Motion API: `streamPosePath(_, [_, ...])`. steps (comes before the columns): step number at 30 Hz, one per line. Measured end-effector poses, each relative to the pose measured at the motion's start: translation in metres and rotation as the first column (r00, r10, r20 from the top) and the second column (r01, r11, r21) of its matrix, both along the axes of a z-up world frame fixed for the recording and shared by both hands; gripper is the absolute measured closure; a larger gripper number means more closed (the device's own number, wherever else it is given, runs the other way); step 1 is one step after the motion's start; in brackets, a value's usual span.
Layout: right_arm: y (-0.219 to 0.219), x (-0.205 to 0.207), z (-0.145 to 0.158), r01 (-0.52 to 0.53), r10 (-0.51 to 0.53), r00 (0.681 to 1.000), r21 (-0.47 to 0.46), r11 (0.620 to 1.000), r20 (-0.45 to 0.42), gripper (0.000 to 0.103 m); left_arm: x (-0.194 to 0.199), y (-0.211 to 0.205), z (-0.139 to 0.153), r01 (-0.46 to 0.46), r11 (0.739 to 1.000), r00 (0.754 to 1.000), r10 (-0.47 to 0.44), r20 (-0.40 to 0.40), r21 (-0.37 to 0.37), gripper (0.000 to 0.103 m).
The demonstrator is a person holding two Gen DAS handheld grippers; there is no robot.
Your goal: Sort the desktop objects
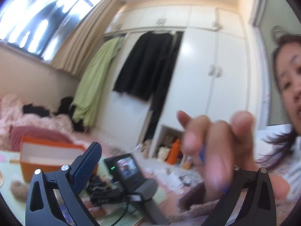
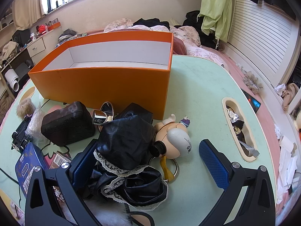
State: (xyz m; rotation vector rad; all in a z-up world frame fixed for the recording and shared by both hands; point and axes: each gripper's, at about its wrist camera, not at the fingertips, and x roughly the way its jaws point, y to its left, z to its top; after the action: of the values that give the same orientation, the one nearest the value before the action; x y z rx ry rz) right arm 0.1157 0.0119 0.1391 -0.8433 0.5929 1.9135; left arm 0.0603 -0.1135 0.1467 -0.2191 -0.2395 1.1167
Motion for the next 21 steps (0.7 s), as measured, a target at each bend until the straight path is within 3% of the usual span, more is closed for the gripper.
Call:
streamPosePath(3, [0.000, 0.000, 0.000, 0.000, 0.000, 1.000, 0.000, 1.000, 0.000, 0.000, -0.001, -0.006, 0.007, 0.000, 1.000, 0.999, -0.001, 0.039, 0.024, 0.001])
streamPosePath(10, [0.000, 0.000, 0.000, 0.000, 0.000, 1.000, 0.000, 1.000, 0.000, 0.000, 0.011, -0.011, 0.015, 0.055, 0.996, 0.998, -0.058, 0.039, 0.072, 0.001])
streamPosePath(13, [0.000, 0.000, 0.000, 0.000, 0.000, 1.000, 0.000, 1.000, 0.000, 0.000, 0.021, -0.020, 0.022, -0.033, 0.994, 0.999, 0.034, -0.010, 0.103, 0.000])
streamPosePath(16, [0.000, 0.000, 0.000, 0.000, 0.000, 1.000, 0.000, 1.000, 0.000, 0.000, 0.033, -0.028, 0.027, -0.131, 0.981, 0.986, 0.145, -0.086, 0.144, 0.000])
streamPosePath(21, [0.000, 0.000, 0.000, 0.000, 0.000, 1.000, 0.001, 1.000, 0.000, 0.000, 0.044, -0.031, 0.030, -0.187, 0.970, 0.972, 0.206, -0.115, 0.157, 0.000])
